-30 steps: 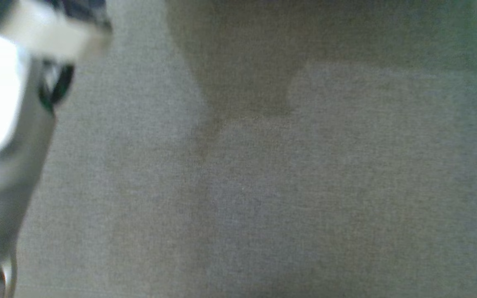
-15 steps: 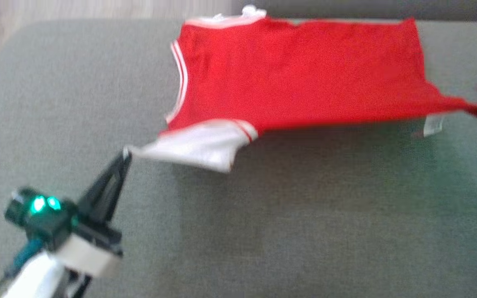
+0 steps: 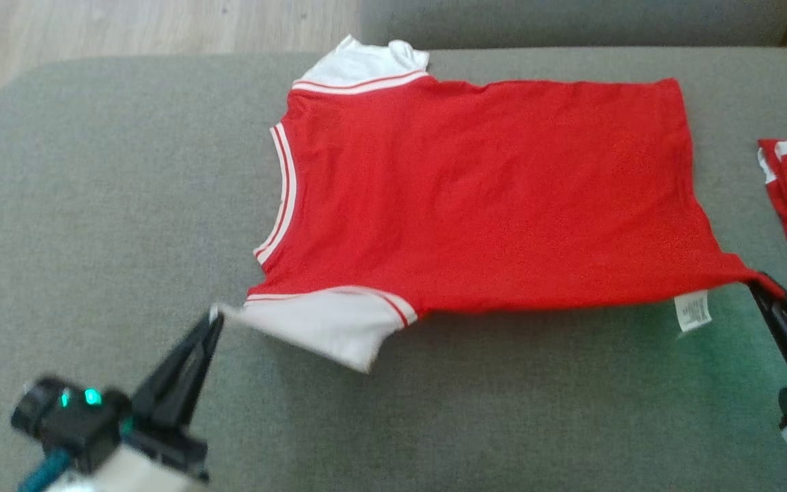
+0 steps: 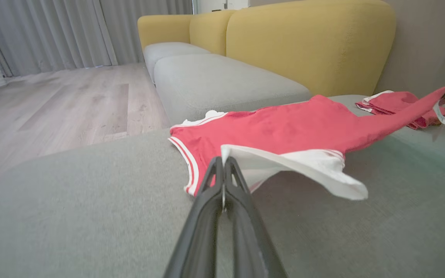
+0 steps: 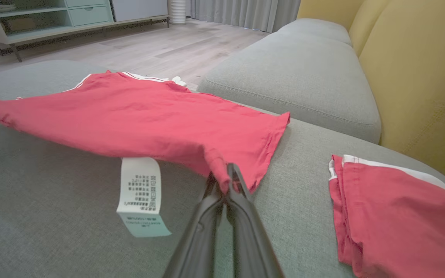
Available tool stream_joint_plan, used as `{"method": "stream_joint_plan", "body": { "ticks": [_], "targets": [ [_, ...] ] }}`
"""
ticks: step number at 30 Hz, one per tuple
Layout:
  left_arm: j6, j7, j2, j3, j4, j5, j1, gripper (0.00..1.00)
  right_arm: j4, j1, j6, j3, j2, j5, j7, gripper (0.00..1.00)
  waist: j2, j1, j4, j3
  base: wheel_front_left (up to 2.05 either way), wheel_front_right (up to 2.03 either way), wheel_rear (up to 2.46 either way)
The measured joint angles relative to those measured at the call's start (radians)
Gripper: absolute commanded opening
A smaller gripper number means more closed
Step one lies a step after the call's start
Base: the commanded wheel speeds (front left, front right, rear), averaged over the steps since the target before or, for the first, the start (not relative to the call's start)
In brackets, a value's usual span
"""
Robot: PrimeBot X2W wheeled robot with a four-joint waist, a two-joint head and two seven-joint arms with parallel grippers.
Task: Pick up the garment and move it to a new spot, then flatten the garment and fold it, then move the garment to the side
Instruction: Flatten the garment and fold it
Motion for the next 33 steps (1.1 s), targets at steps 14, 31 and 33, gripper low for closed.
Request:
{"method": "stream_joint_plan", "body": {
  "ticks": [14, 31, 33],
  "targets": [
    [-0.104, -0.018, -0.133, -0.016, 0.304, 0.048, -0.571, 0.00, 0.081, -0.294, 0.000, 0.073, -0.019, 0.044, 0.050, 0.00, -0.0001, 0.0004, -0.008, 0.183, 0.00, 0.00, 0.00],
    [-0.133, -0.073, -0.258, -0.093, 0.730, 0.073, -0.869, 1.00, 0.265, -0.583, 0.000, 0.239, 0.009, 0.092, 0.002, 1.00, -0.0001, 0.0002, -0.020, 0.279, 0.00, 0.00, 0.00],
    [-0.095, -0.080, -0.279, -0.066, 0.738, 0.065, -0.849, 1.00, 0.273, -0.581, 0.000, 0.237, 0.024, 0.092, -0.005, 1.00, -0.0001, 0.0001, -0.021, 0.265, 0.00, 0.00, 0.00]
  ]
}}
